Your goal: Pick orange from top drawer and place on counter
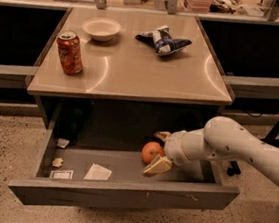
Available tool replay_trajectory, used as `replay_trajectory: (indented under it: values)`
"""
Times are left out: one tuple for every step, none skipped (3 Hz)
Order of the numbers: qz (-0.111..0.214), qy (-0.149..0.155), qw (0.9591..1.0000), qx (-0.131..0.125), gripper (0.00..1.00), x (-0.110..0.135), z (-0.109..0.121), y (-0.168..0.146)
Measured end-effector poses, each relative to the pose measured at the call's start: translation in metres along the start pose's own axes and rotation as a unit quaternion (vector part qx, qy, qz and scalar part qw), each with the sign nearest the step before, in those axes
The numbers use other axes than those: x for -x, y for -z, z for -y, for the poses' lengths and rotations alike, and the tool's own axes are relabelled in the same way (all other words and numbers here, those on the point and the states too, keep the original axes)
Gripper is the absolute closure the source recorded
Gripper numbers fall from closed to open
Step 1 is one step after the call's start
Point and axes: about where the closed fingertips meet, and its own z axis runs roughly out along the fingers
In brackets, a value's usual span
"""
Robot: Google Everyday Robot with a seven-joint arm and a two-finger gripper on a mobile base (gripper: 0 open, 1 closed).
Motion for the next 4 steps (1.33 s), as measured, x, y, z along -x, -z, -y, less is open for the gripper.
replay_trajectory:
  values:
    - [-0.003,0.021,0.9997,0.009,0.24,-0.008,-0.004,-0.009]
    - [-0.003,0.022,0.9997,0.009,0.43,-0.008,-0.004,-0.009]
    - [-0.003,0.022,0.9997,0.009,0.66,-0.007,-0.004,-0.009]
    - [0.006,0.028,0.9995,0.014,0.89,0.006,-0.011,0.000]
